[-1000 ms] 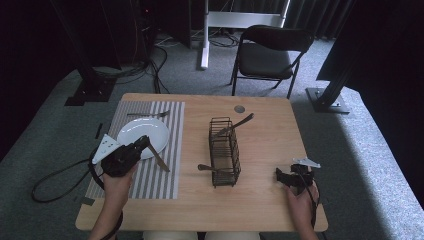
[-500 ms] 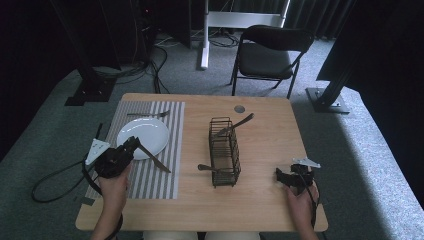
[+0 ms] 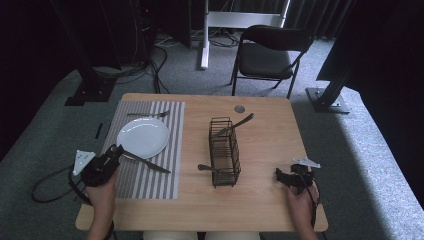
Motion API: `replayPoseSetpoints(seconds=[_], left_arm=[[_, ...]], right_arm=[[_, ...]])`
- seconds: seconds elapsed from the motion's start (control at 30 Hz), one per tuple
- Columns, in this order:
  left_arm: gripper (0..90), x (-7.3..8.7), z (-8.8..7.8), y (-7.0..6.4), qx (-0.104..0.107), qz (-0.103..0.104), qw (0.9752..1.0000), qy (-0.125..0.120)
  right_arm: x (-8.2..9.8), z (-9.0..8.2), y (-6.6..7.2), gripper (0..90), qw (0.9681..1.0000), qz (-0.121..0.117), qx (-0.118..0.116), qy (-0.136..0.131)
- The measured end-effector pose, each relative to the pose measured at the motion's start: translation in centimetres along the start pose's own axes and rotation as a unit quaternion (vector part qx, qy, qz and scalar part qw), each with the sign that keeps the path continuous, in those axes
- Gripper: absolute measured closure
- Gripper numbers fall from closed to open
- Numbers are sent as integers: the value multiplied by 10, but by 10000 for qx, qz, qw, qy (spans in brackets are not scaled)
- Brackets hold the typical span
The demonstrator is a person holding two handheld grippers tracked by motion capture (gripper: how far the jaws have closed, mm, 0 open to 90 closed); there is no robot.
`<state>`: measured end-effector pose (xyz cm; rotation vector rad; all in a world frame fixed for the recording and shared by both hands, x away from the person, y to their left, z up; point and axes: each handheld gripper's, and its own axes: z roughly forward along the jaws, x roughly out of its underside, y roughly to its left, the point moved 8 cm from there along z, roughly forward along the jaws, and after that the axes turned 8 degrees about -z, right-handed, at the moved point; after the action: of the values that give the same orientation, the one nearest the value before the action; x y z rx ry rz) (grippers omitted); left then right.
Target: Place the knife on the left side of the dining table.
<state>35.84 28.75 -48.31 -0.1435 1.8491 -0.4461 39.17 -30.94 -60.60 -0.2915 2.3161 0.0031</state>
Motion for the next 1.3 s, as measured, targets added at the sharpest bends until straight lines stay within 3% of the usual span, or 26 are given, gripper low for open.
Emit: replayPoseSetpoints(seconds=[0.17, 0.33, 0.4, 0.53, 0.67, 0.8, 0.83, 1.07, 1.17, 1.27, 1.3], left_arm=[[670, 14, 3, 29, 41, -393, 9991, 160], [650, 28, 3, 47, 60, -760, 9968, 228], [630, 35, 6, 55, -73, -755, 9966, 310], [605, 43, 9, 64, -79, -877, 9952, 433], [549, 51, 14, 70, -247, -837, 9940, 654], [542, 54, 19, 75, -336, -982, 9913, 812], [540, 56, 22, 77, -414, -1096, 9890, 898], [509, 67, 30, 86, -568, -1334, 9818, 1225], [491, 72, 31, 89, -717, -1346, 9787, 1377], [462, 76, 34, 89, -1049, -883, 9772, 1622], [454, 76, 34, 88, -1045, -804, 9776, 1643]], right_arm=[[0, 0, 0, 118, 10000, 6, 4, 2], [0, 0, 0, 118, 10000, 6, 6, 2], [0, 0, 0, 118, 10000, 5, 8, 1], [0, 0, 0, 118, 10000, 7, 8, 2], [0, 0, 0, 118, 10000, 6, 8, 2], [0, 0, 0, 118, 10000, 7, 8, 2], [0, 0, 0, 118, 10000, 6, 9, 0], [0, 0, 0, 119, 10000, 11, 12, 2], [0, 0, 0, 119, 10000, 9, 13, 2], [0, 0, 0, 119, 10000, 13, 13, 3], [0, 0, 0, 119, 10000, 13, 14, 3]])
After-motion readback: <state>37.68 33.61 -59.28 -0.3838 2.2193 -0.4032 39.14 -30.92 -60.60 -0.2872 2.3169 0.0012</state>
